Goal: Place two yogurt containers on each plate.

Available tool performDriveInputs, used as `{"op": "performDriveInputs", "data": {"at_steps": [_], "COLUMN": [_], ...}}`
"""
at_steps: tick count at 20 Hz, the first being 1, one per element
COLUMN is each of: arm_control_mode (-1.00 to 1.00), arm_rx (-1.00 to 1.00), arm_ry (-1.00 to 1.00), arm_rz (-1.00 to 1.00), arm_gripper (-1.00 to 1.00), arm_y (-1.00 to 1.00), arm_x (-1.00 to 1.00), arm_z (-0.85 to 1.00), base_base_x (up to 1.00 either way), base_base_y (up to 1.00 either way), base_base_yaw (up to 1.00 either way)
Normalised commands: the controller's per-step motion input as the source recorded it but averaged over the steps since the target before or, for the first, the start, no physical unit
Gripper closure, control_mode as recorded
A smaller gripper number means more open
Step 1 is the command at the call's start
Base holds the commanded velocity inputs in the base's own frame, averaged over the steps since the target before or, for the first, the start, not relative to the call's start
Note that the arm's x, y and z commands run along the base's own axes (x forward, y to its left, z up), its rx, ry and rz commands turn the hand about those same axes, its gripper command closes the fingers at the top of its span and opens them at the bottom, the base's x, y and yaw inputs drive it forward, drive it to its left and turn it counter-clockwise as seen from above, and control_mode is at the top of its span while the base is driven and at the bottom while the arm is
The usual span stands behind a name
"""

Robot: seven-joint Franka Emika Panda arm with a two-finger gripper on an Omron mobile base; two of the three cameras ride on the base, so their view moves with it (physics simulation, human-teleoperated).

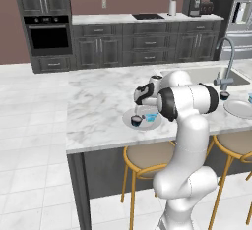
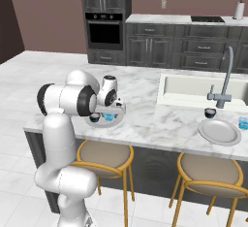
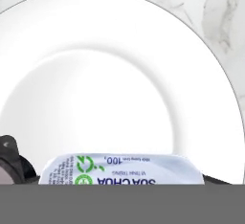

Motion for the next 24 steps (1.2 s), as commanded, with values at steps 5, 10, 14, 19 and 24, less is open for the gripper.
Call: {"op": "performDriveInputs", "data": {"at_steps": [5, 10, 14, 19, 24], "arm_control_mode": [-1.0, -1.0, -1.0, -1.0, -1.0], "arm_rx": [0.0, 0.0, 0.0, 0.0, 0.0], "arm_ry": [0.0, 0.0, 0.0, 0.0, 0.0], "arm_rz": [0.0, 0.0, 0.0, 0.0, 0.0], "arm_gripper": [-1.0, -1.0, -1.0, -1.0, -1.0], "arm_y": [0.0, 0.0, 0.0, 0.0, 0.0], "arm_x": [0.0, 0.0, -0.01, -0.02, -0.24], "arm_z": [0.0, 0.1, 0.51, 0.65, 0.69], "base_base_x": [0.0, 0.0, 0.0, 0.0, 0.0], "base_base_y": [0.0, 0.0, 0.0, 0.0, 0.0], "base_base_yaw": [0.0, 0.0, 0.0, 0.0, 0.0]}}
